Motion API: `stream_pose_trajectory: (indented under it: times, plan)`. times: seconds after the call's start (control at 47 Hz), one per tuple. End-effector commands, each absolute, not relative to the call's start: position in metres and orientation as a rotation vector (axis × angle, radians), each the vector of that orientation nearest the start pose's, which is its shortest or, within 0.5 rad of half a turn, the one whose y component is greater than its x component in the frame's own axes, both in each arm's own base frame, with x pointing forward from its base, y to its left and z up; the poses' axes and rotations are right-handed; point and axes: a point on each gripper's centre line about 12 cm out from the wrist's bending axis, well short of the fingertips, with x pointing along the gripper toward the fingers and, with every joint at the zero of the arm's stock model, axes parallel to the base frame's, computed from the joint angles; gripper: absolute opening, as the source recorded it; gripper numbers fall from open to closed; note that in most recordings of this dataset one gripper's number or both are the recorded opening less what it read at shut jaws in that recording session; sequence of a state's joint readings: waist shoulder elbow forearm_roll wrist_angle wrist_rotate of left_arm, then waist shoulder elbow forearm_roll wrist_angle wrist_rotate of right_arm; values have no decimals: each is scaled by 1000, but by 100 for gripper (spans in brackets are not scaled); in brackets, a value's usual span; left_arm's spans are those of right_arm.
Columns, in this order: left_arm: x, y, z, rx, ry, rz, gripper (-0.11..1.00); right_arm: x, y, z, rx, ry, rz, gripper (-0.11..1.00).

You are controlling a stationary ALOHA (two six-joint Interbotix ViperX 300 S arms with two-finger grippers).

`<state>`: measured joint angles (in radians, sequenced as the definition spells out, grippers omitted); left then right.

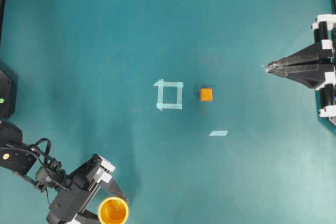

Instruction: Move the cup forward with left arm.

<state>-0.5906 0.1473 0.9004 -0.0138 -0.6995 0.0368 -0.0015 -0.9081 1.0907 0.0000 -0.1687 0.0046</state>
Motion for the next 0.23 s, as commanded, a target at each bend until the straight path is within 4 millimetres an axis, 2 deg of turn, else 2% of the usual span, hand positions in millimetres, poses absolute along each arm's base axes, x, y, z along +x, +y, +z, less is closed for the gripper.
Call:
stream_pose_trajectory:
  times: [0.0,0.213]
  plan:
    - [306,-206,124,121,298,-584,64,216,-1,315,3,-15,-3,0]
    - [306,-205,124,121,298,-583,64,216,-1,314,5,-12,-3,0]
